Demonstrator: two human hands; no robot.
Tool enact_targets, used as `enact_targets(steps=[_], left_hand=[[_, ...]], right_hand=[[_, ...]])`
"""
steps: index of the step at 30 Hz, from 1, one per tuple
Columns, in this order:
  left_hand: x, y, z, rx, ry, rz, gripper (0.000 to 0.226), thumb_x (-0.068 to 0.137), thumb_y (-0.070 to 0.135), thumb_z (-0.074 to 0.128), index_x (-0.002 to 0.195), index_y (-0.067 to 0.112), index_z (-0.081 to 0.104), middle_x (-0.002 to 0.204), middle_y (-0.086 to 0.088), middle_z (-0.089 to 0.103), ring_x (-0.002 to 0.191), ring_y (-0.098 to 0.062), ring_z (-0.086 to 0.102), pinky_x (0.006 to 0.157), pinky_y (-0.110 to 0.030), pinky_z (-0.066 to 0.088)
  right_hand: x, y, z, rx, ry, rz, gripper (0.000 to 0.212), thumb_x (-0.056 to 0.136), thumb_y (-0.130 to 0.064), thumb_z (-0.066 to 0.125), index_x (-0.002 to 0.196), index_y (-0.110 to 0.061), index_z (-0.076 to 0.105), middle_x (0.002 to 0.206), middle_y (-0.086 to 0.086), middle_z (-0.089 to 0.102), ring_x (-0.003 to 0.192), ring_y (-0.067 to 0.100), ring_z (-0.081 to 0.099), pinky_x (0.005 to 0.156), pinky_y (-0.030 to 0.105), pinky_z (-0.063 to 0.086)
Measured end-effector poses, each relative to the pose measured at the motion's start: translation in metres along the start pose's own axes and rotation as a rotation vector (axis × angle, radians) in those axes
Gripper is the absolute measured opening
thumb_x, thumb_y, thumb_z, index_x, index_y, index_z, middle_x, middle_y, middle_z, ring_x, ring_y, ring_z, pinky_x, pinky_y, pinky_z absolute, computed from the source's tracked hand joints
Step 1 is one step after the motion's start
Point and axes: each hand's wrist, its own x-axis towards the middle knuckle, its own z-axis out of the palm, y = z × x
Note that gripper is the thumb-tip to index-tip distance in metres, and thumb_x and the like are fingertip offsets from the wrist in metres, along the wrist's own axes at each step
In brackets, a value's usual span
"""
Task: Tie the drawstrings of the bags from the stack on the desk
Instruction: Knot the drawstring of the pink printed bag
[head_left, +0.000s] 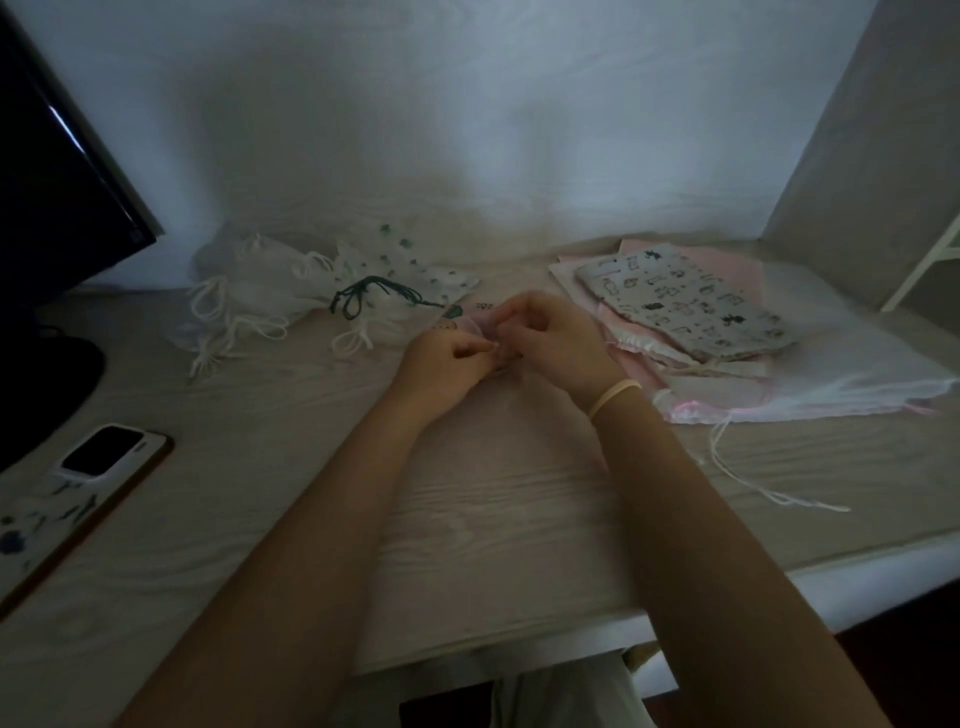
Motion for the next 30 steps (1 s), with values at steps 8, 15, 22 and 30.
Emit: enact_targets(steps=[8, 15, 22, 30], left_hand=[[0.0, 0.003, 0.002, 0.067, -0.016, -0.009, 0.028, 0.089, 0.029, 0.066, 0.073, 0.007, 0.072, 0.069, -0.003, 0.067, 0.06, -0.009, 0.053, 0.063, -0.025, 0.038], [0.001, 0.008, -0.007, -0.245, 0.023, -0.272, 0.027, 0.092, 0.033, 0.058, 0.075, 0.013, 0.066, 0.057, -0.003, 0.057, 0.044, -0.016, 0.047, 0.042, -0.02, 0.031], [-0.003, 0.013, -0.011, -0.216, -0.029, -0.32, 0.023, 0.091, 0.029, 0.057, 0.078, 0.012, 0.066, 0.057, -0.006, 0.059, 0.041, -0.014, 0.047, 0.042, -0.019, 0.028], [-0.002, 0.005, -0.012, -0.222, 0.056, -0.246, 0.026, 0.088, 0.033, 0.067, 0.078, 0.01, 0.073, 0.056, -0.007, 0.054, 0.046, -0.011, 0.045, 0.044, -0.02, 0.031]], right_hand=[[-0.004, -0.012, -0.001, 0.354, -0.018, -0.071, 0.031, 0.09, 0.009, 0.047, 0.115, -0.006, 0.059, 0.109, 0.007, 0.067, 0.101, 0.018, 0.064, 0.081, 0.03, 0.054], [0.001, 0.0, 0.002, -0.149, -0.055, -0.079, 0.024, 0.079, 0.006, 0.063, 0.094, -0.011, 0.072, 0.09, 0.006, 0.072, 0.081, 0.015, 0.068, 0.076, 0.026, 0.057], [0.0, 0.0, 0.004, -0.284, -0.053, -0.102, 0.02, 0.076, 0.005, 0.07, 0.085, -0.013, 0.071, 0.082, 0.0, 0.068, 0.08, 0.014, 0.066, 0.078, 0.017, 0.051], [0.003, 0.006, -0.002, -0.407, -0.087, -0.087, 0.011, 0.086, -0.009, 0.065, 0.085, -0.019, 0.06, 0.076, -0.008, 0.058, 0.076, 0.012, 0.056, 0.069, 0.019, 0.041]])
